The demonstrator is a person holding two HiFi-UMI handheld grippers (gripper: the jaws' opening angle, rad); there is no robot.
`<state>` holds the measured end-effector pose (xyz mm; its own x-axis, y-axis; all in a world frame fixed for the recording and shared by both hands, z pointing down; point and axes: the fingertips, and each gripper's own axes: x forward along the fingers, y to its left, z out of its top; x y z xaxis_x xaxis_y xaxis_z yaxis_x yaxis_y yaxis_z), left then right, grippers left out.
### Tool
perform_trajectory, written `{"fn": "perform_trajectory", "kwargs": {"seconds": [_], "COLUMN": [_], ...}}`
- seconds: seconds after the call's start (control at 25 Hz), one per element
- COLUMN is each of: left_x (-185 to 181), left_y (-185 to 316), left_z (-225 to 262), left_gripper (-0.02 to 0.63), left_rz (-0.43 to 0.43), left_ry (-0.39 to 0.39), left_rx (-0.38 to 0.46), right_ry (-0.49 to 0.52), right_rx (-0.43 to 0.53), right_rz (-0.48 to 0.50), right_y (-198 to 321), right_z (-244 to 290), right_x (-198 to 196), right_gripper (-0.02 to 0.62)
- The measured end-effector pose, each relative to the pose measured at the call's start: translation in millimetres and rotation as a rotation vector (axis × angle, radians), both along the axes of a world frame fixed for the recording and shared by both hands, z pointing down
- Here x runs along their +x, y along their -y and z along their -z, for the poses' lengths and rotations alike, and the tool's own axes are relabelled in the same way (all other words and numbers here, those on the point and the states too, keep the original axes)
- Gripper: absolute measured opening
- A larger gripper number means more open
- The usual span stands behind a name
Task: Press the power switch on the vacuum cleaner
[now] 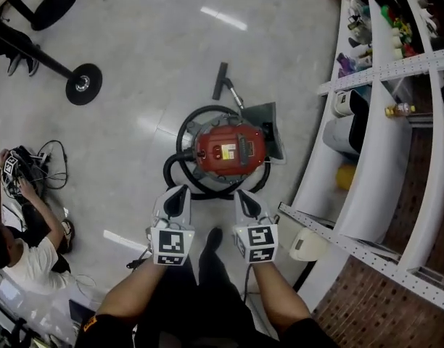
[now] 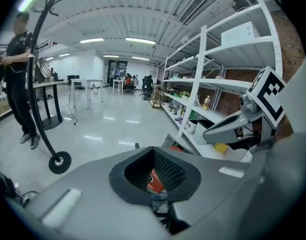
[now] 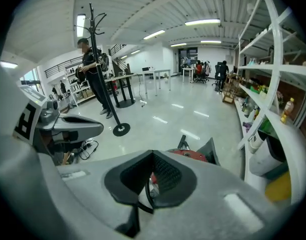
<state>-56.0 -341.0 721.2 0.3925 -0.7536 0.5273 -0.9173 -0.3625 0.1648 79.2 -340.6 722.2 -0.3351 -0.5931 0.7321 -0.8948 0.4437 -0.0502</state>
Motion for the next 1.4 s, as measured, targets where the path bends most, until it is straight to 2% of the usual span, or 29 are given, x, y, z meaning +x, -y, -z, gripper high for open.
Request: {"fn": "perform_trajectory", "kwargs": {"seconds": [0.24, 0.36, 0.72, 0.96, 1.4], "left_x": [-4.4, -1.2, 1.3, 5.8, 0.5], "left_y": [25.6, 29.1, 47.5, 45.8, 51.9], "left_z": [-50.9, -75.6, -125.6, -155.8, -177.9], "left_gripper": [0.015, 0.015, 0.015, 0.015, 0.015], "left_rz": [0.014, -0.016, -0.100, -0.119, -0.117], "left_ry": [0.005, 0.021, 0.067, 0.072, 0.076], "left_rx": [-0.089, -0.142, -0.209, -0.245, -0.273], "right_ry": [-0.044, -0.057, -0.144, -0.186, -0.235], "right_rx": [-0.091, -0.141, -0.285, -0.328, -0.361], "right_rz": [0.000, -0.019, -0.028, -0.035, -0.033], "right_y": [28.0, 36.2, 53.4, 61.3, 82.9], "right_z": [-59.1, -88.2, -168.5, -204.2, -227.7], "right_x": [-8.5, -11.5, -8.9, -3.2, -4.6], "right_gripper": [-0.008, -0.008, -0.008, -0.008, -0.008]}}
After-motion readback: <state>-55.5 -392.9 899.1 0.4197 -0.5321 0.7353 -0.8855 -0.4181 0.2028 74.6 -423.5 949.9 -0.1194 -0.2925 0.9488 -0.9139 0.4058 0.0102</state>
